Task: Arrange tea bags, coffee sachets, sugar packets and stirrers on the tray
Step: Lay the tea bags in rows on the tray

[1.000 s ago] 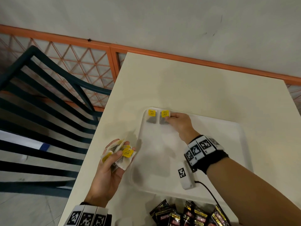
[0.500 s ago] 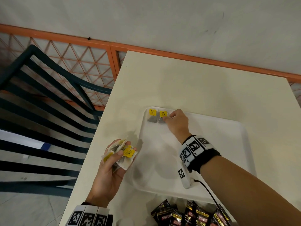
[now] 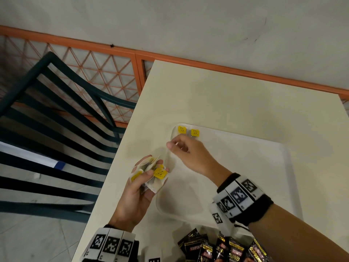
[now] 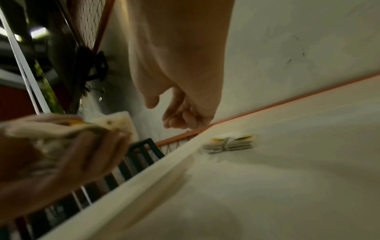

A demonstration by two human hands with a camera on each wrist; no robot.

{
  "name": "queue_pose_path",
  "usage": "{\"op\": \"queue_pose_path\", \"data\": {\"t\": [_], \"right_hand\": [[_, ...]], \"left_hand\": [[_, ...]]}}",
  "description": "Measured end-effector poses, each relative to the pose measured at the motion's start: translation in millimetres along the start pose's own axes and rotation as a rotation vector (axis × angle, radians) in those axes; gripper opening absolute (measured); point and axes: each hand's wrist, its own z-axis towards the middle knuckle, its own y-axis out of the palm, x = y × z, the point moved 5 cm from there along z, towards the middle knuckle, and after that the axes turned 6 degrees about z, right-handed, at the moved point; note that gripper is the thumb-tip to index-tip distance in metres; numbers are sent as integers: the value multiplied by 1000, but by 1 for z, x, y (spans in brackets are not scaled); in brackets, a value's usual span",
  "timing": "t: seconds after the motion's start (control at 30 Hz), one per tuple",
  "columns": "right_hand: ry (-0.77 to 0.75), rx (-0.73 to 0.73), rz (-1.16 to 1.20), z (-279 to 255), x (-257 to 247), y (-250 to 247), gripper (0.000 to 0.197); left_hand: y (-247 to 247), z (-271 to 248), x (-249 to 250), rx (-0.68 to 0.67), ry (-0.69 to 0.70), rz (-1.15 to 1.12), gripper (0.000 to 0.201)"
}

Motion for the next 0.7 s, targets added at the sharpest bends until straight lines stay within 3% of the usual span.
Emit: {"op": "queue_pose_path", "data": {"t": [0.1,0.23,0.33,0.43,0.53,0.7], "right_hand": [[111,-179,88,-15,-2,20,30],[134,-214,136,-23,-3,28,15],[150,-188,248,-27,-1,27,13],[185,-113,340,-27,4,23,2],[229,-111,521,-28,8,23,10],[317,24,683,-26,22,20,9]], "left_hand": [[5,-4,2,-32,11,71,58],[7,-8,5,-58,6,171,56],[7,-10,6,-64,32,173,68],[3,-11,3,-55,29,153,53],[1,-12,0,-29,18,148,48],[-11,-11,-3,34,-5,140,73]]}}
